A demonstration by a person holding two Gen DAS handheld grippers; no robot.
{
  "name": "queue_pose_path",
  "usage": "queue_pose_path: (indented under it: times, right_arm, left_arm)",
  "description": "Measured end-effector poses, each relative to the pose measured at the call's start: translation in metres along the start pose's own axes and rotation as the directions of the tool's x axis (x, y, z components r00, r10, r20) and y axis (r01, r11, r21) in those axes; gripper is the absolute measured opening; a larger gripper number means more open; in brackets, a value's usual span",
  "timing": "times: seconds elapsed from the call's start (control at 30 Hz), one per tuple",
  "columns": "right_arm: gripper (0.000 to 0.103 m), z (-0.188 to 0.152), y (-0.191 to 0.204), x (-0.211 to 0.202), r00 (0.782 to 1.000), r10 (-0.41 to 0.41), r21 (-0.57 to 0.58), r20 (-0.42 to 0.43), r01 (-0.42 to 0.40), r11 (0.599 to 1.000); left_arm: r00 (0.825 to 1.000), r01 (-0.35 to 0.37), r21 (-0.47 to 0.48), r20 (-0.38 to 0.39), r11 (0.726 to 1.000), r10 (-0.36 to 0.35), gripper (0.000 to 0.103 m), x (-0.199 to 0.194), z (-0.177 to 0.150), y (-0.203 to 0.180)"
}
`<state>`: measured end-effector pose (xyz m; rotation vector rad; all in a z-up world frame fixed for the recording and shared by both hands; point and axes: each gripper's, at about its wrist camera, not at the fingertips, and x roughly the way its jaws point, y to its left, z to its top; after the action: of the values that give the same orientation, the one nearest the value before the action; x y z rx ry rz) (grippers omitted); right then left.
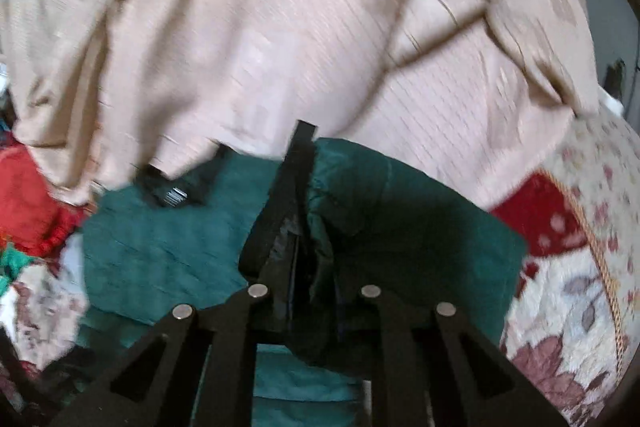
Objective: Fold large clothes
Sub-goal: 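Lift the hem with the right tool and fold it toward the collar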
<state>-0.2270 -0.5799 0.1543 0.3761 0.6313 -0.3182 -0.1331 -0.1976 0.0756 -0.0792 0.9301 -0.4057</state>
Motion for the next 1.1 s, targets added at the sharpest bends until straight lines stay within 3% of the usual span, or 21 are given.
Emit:
queue_pose_path:
  times: [0.2,0.43,0.8,1.0,1.03,1.1]
  right_arm:
    - [0.014,0.022,0.056,-0.011,0.989,0.145,-0.072,0.023,-0.143,0.987]
    - [0.013,0.022,0.135,0.027,0.964,0.258,-0.149,-0.065,-0.265,0.953]
    - [0.013,-0.012,0.216,0.098,0.906,0.363,-0.172,-0.218,-0.402,0.899]
    - [0.014,-0.028,0.248,0.127,0.884,0.385,-0.177,-0.267,-0.437,0.882]
    - [0.016,-0.031,0.252,0.132,0.879,0.384,-0.177,-0.282,-0.441,0.88]
    - [0.034,-0.036,0.259,0.144,0.865,0.378,-0.163,-0.33,-0.447,0.879]
  left_arm:
    - [1.0,-0.017,-0.001,0.02,1.0,0.017,0.039,-0.006,0.005,0.011]
    - [0.999,-0.032,-0.041,0.02,0.999,0.033,0.039,-0.008,0.011,0.035]
    - [0.999,-0.027,-0.08,0.022,0.996,0.029,0.039,-0.007,0.016,0.057]
    - [0.999,-0.026,-0.101,0.019,0.994,0.028,0.039,-0.004,0.017,0.065]
    - [0.999,-0.024,-0.106,0.018,0.994,0.026,0.039,-0.004,0.017,0.066]
    - [1.0,-0.014,-0.114,0.015,0.993,0.015,0.039,-0.004,0.018,0.067]
